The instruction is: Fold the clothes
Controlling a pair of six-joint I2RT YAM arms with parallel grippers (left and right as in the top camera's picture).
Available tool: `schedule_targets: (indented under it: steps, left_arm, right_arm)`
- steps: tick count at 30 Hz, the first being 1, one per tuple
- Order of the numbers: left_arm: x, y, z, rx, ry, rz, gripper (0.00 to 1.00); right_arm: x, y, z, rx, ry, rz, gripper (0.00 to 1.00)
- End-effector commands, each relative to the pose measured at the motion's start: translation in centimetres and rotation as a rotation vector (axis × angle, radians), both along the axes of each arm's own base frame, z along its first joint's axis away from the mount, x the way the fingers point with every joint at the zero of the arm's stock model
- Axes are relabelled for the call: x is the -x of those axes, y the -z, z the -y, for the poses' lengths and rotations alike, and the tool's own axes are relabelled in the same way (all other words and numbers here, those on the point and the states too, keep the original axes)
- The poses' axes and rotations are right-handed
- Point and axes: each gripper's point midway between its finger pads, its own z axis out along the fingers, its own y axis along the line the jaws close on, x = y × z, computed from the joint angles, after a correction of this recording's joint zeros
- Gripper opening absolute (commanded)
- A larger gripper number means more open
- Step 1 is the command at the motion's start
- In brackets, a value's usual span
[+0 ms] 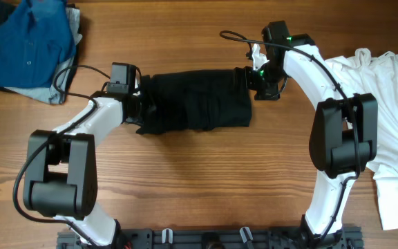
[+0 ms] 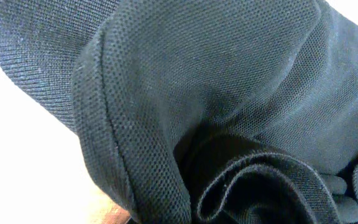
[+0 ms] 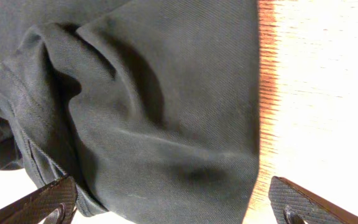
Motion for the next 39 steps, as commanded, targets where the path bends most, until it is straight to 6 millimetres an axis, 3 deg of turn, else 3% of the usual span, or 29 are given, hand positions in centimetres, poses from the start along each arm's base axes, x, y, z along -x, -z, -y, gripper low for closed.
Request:
schedule_targets:
  steps: [1,11,16,25,32,39]
  left_arm:
    - [0.8,-1.1,-0.9,-0.043,-0.027,0.009,0.04]
    - [1.7,-6.5,-1.7,-0.067,-0.045,0.092,0.04]
    - [2.5,-7.3,-2.0,-0.081,-0.050,0.087,0.04]
    - [3.4,-7.0,-2.2,-0.096,-0.049,0.051,0.04]
    - [2.9,-7.6,0.5,-0.107,0.022,0.105,0.04]
    - [1.7,-9.4,6.2,-0.061,0.115,0.242,0.04]
  right_arm:
    - [-0.6,-0.9,0.0,0.011,-0.020,0.042,0.99]
    - [-0.9,-0.9,0.0,0.009,-0.021,0.054,1.00]
    - [-1.0,-0.9,-0.1,0.008,-0.023,0.059,1.00]
    - [-1.2,-1.0,-0.1,0.006,-0.027,0.071,1.00]
    - [-1.3,-1.0,-0.1,0.006,-0.044,0.082,1.00]
    - [-1.1,-0.9,-0.1,0.008,-0.047,0.076,1.00]
